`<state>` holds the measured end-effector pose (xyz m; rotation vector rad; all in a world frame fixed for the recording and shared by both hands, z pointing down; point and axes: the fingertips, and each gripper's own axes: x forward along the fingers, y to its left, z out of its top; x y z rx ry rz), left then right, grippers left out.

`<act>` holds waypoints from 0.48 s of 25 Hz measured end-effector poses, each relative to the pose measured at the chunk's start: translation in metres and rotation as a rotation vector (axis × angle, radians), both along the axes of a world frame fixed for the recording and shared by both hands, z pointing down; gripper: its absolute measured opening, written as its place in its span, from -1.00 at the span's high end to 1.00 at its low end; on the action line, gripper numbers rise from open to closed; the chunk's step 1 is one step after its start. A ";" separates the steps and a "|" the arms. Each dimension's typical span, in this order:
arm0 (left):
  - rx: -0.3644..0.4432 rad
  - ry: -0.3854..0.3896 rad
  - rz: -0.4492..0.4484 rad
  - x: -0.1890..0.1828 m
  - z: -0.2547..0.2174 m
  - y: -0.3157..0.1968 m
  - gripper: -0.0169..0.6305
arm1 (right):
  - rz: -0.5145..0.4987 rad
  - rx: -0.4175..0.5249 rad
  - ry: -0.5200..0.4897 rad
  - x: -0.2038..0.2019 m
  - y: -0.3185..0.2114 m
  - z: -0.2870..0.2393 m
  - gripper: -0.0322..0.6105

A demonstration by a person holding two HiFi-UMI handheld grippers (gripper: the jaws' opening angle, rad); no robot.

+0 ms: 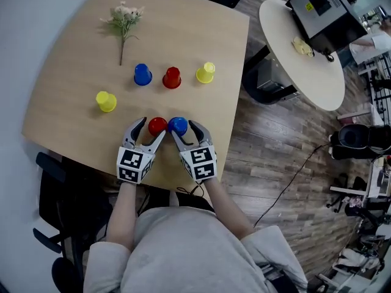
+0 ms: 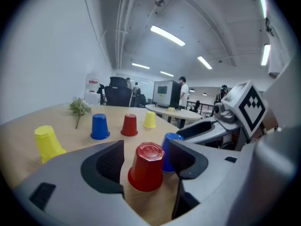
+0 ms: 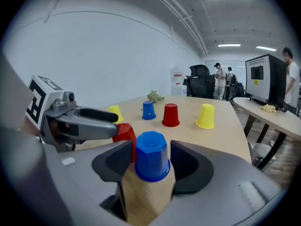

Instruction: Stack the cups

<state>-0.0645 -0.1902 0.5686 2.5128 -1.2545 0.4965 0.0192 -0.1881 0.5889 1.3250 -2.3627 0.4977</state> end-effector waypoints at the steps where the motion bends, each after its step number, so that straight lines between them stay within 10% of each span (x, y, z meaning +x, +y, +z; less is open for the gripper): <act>1: 0.031 0.029 -0.031 -0.010 -0.011 -0.001 0.09 | 0.009 0.007 -0.014 0.001 0.000 -0.004 0.09; 6: 0.151 -0.037 -0.285 -0.103 -0.039 -0.031 0.09 | 0.080 0.035 -0.037 0.012 0.006 -0.020 0.09; 12: 0.078 -0.146 -0.449 -0.187 -0.012 -0.078 0.09 | 0.150 0.054 -0.054 0.014 0.013 -0.033 0.09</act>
